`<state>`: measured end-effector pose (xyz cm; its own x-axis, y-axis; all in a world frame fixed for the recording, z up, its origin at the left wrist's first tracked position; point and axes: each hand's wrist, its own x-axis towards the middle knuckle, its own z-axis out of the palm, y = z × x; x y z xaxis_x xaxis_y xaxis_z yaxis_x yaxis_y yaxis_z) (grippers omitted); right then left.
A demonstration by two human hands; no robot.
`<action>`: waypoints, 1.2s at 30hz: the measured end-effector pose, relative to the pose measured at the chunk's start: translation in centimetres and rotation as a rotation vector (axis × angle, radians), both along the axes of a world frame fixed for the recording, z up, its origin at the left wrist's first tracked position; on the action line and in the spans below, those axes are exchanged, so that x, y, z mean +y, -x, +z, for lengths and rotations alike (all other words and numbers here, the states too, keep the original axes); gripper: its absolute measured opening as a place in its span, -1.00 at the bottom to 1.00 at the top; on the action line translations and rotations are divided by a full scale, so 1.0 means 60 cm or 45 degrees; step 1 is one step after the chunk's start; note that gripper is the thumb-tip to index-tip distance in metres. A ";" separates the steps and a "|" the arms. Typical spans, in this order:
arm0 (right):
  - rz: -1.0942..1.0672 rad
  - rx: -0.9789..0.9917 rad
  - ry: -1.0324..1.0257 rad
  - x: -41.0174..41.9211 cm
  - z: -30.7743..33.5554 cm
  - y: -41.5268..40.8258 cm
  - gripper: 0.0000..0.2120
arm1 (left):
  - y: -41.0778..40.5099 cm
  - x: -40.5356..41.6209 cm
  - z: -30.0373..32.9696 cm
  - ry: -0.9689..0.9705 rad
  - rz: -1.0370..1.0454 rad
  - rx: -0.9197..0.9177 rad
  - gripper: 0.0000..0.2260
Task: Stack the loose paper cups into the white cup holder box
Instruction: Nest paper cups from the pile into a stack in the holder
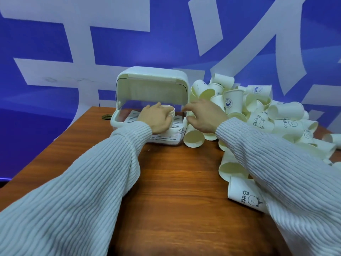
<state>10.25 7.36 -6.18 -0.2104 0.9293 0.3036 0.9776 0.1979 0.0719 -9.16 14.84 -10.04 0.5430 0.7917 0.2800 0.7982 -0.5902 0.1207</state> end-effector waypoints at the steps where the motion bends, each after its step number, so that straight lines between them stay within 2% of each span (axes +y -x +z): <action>1: -0.008 0.001 0.007 -0.002 0.001 -0.004 -0.66 | 0.000 0.000 -0.010 0.011 0.005 0.046 -0.58; 5: -0.052 -0.013 0.040 -0.007 0.001 -0.011 -0.68 | -0.003 0.002 -0.019 0.087 0.008 0.159 -0.43; 7: -0.076 -0.005 0.092 -0.010 -0.002 -0.009 -0.67 | -0.005 -0.004 -0.012 0.130 0.024 0.131 -0.41; 10: -0.111 -0.013 0.173 -0.014 -0.009 -0.006 -0.66 | -0.004 -0.019 -0.011 -0.016 0.039 -0.204 -0.41; 12: -0.124 -0.137 0.230 -0.017 -0.017 -0.005 -0.65 | -0.003 -0.034 -0.012 -0.189 0.014 -0.391 -0.47; 15: -0.142 -0.287 0.269 -0.013 -0.037 -0.004 -0.73 | -0.006 -0.059 -0.013 -0.230 -0.034 -0.479 -0.58; 17: -0.174 -0.284 0.216 -0.014 -0.046 -0.008 -0.79 | -0.009 -0.072 -0.014 -0.200 -0.085 -0.515 -0.59; 21: -0.291 -0.094 0.051 -0.033 -0.019 -0.009 -0.80 | -0.007 -0.098 -0.017 -0.152 -0.172 -0.448 -0.39; 23: -0.325 0.114 0.027 -0.044 0.002 -0.014 -0.84 | -0.014 -0.110 -0.018 -0.112 -0.241 -0.431 -0.27; 27: -0.286 0.549 0.090 -0.079 0.026 -0.029 -0.89 | -0.041 -0.123 -0.021 0.087 -0.371 -0.539 0.06; 30: -0.255 0.671 0.125 -0.121 0.027 -0.044 -0.90 | -0.067 -0.144 -0.025 0.135 -0.357 -0.562 0.00; 33: -0.296 0.820 0.165 -0.163 0.024 -0.071 -0.78 | -0.087 -0.167 -0.032 0.154 -0.310 -0.504 -0.08; 34: -0.304 0.791 0.191 -0.177 0.024 -0.081 -0.79 | -0.092 -0.172 -0.035 0.158 -0.303 -0.503 -0.09; 36: -0.287 0.548 0.233 -0.204 0.023 -0.097 -0.83 | -0.100 -0.180 -0.038 0.141 -0.290 -0.503 -0.10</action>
<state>16.07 -4.87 -4.82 0.1090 0.9831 0.1471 0.9309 -0.0491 -0.3620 -3.18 4.04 -12.33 0.5749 0.7016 0.4209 0.5303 -0.7113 0.4613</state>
